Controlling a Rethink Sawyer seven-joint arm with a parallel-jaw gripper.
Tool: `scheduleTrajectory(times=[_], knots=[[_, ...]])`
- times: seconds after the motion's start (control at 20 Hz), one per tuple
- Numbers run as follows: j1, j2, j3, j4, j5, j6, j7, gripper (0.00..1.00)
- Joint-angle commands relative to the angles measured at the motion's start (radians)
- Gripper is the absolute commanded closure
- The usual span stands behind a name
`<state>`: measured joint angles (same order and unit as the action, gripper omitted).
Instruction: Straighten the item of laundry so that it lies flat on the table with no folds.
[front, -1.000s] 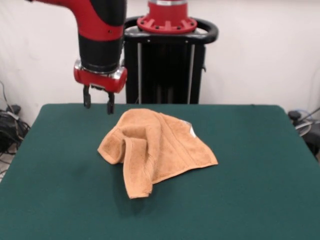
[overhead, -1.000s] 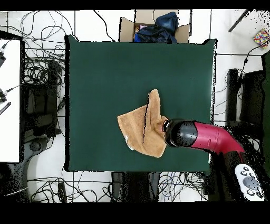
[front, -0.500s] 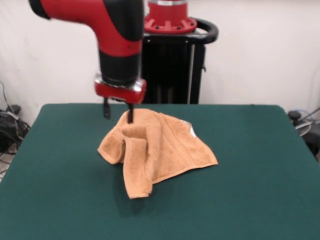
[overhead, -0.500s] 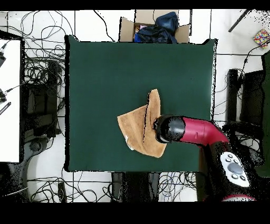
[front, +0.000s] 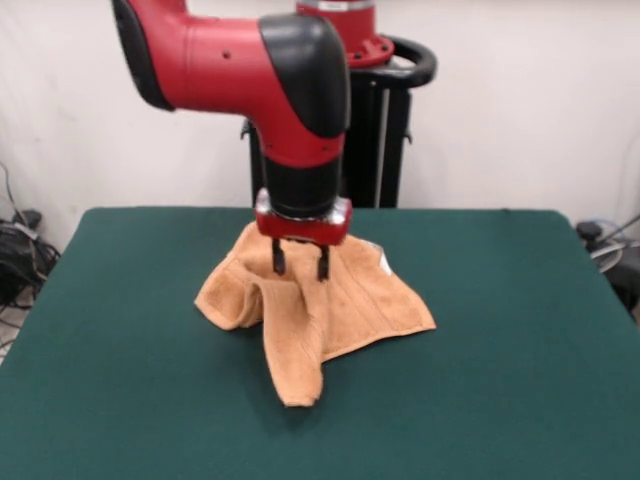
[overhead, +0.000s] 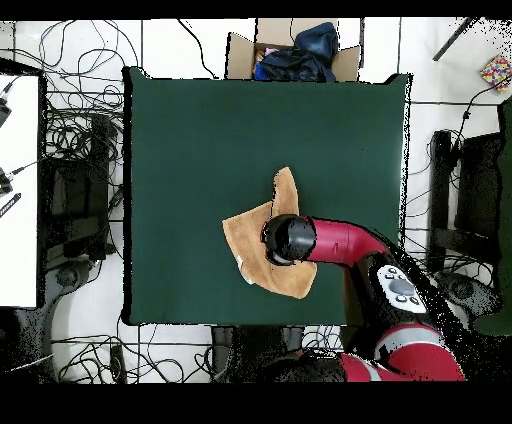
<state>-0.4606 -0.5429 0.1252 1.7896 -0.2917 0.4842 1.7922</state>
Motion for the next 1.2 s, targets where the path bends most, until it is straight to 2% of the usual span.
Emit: scheduleTrajectory(times=[0.05, 0.25, 0.5, 0.9, 1.05, 1.2], knots=[[0.078, 0.062, 0.051, 0.004, 0.086, -0.099, 0.224, 0.0], [0.107, 0.072, 0.045, 0.01, 0.116, -0.116, 0.23, 0.0], [0.184, 0.023, -0.001, 0.033, 0.164, -0.09, 0.271, 0.0], [0.262, 0.141, -0.063, -0.036, 0.201, -0.192, 0.289, 0.0], [0.252, 0.168, -0.059, -0.04, 0.21, -0.217, 0.26, 0.0], [0.277, 0.194, -0.097, -0.06, 0.217, -0.242, 0.261, 0.0]])
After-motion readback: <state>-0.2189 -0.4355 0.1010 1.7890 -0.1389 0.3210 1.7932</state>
